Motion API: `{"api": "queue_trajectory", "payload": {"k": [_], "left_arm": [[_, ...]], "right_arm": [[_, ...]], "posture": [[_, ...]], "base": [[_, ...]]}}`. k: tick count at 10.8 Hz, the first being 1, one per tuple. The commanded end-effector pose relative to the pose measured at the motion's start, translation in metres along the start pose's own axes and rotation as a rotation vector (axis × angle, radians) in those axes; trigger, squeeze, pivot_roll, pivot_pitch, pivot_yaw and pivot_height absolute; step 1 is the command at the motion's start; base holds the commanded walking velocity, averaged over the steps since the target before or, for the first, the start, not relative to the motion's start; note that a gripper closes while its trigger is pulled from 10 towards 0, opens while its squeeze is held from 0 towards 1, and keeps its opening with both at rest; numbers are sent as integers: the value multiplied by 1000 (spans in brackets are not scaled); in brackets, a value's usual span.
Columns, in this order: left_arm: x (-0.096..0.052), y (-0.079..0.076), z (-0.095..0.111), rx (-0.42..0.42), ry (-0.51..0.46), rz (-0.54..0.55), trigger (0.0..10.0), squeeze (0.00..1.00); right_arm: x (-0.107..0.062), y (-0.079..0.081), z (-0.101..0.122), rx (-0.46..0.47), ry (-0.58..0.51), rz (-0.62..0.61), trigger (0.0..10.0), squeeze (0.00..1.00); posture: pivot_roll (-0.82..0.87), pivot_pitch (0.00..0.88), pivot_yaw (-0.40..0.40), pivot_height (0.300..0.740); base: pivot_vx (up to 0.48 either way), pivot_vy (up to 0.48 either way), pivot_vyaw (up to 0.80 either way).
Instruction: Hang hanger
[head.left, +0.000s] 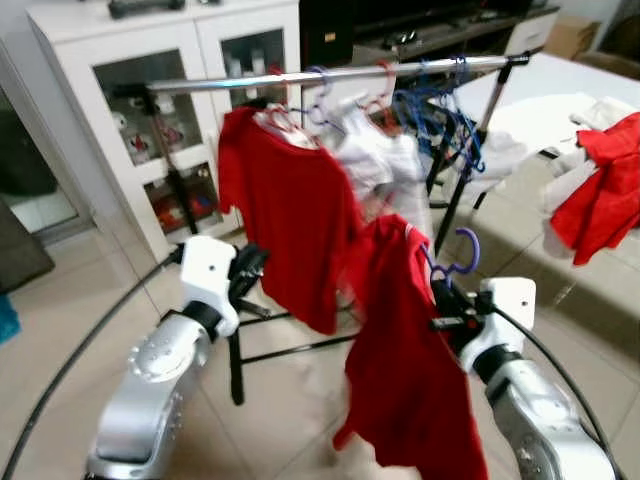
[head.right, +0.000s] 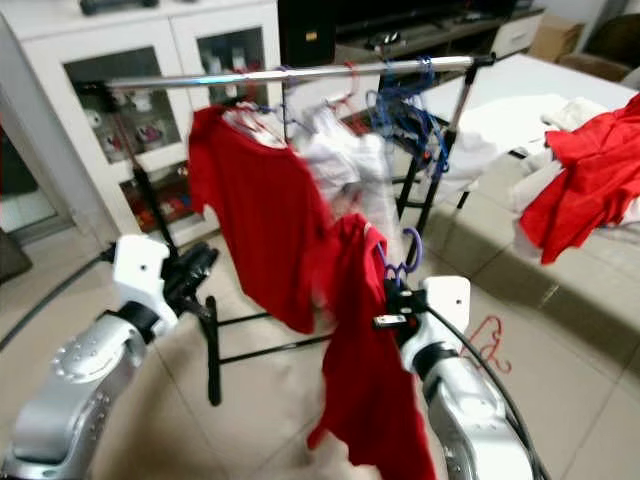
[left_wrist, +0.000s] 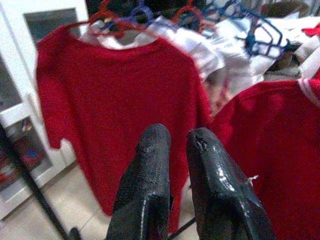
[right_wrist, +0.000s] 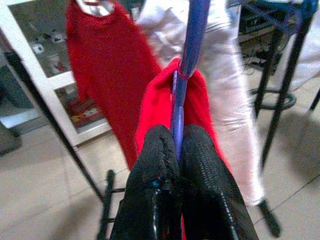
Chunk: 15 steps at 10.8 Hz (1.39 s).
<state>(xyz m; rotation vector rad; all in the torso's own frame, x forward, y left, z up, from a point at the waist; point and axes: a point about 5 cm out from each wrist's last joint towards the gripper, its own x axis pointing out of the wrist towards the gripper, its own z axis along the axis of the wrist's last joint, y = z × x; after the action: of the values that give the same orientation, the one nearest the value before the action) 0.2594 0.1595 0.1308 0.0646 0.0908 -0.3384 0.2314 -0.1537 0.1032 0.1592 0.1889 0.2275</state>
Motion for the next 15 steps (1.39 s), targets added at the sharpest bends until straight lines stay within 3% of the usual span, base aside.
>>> {"api": "queue_trajectory", "payload": {"k": [1, 4, 7, 8, 11, 15], "left_arm": [[1, 0, 2, 0, -3, -1, 10000, 0], [2, 0, 2, -7, -3, 11, 10000, 0], [0, 3, 6, -51, -35, 62, 10000, 0], [0, 2, 6, -69, -41, 58, 10000, 0], [-3, 2, 6, -72, -39, 69, 10000, 0], [-7, 1, 2, -71, -24, 71, 10000, 0]], "right_arm": [[1, 1, 12, -12, -49, 10, 10000, 0], [2, 0, 11, -11, -37, 4, 10000, 0], [8, -2, 13, -60, 14, -24, 10000, 0], [10, 2, 16, -109, 6, 17, 10000, 0], [12, 5, 16, -124, 30, 51, 10000, 0], [16, 1, 23, -137, 21, 98, 10000, 0]], "posture": [[86, 0, 24, 740], [88, 0, 18, 740], [95, 3, 7, 740], [98, 5, 4, 740], [102, 8, -2, 740], [107, 12, -18, 740]], "base": [[0, 382, -488], [0, 385, -471], [0, 0, 0], [296, 0, 0], [355, 0, 800], [357, 0, 0]]}}
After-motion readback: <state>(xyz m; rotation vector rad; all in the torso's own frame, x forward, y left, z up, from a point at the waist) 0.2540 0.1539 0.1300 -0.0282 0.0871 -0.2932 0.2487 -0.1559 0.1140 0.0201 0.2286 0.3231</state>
